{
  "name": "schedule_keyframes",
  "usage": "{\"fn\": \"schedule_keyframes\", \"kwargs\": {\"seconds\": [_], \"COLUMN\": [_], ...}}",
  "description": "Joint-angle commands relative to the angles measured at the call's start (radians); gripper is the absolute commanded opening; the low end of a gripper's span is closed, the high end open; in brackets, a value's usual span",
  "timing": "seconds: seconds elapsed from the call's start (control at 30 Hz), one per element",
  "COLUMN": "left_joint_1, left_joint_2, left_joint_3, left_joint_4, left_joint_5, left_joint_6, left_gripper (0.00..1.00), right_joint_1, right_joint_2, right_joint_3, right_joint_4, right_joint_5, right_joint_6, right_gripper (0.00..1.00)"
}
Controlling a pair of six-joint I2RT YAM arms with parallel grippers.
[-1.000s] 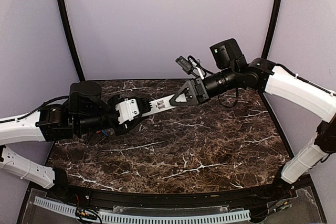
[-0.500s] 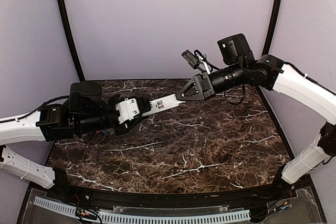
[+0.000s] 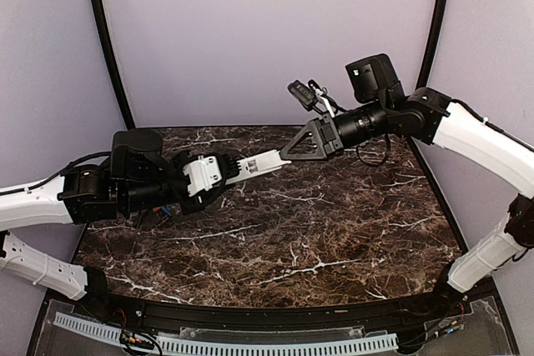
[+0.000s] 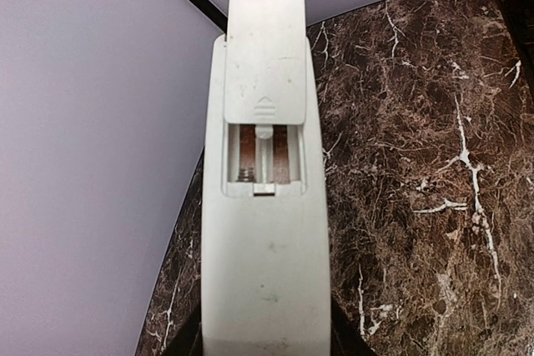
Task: Load the batteries into the remote control
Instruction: Remove the battery cover from the remote control, then place the battery cover at the center of the board.
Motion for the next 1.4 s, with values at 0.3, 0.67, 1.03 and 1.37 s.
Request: {"fn": "schedule_keyframes", "kwargs": {"seconds": [0.3, 0.67, 1.03, 1.37], "left_joint_1": [0.061, 0.062, 0.064, 0.064], "left_joint_2": [0.058, 0.005, -0.015, -0.022], "left_joint_3": [0.029, -0.007, -0.01, 0.0], "left_joint_4": [-0.151, -0.22, -0.226, -0.242], "left_joint_5": [-0.011, 0.03, 0.026, 0.031], "left_joint_6": [-0.112, -0.177, -0.159, -0.148], "left_gripper": [0.0, 0.0, 0.0, 0.0], "right_joint_1": [-0.008, 0.017, 0.157, 0.178], "right_joint_2": [-0.039, 0.28, 0.547, 0.528], "right_joint_3": [0.135, -0.121, -0.156, -0.173], "right_joint_4": [-0.165, -0.16, -0.206, -0.198], "right_joint_5": [0.447, 1.403, 1.4, 1.216], "right_joint_6": [-0.111, -0.345, -0.384, -0.375], "right_gripper": [0.0, 0.0, 0.01, 0.62]}}
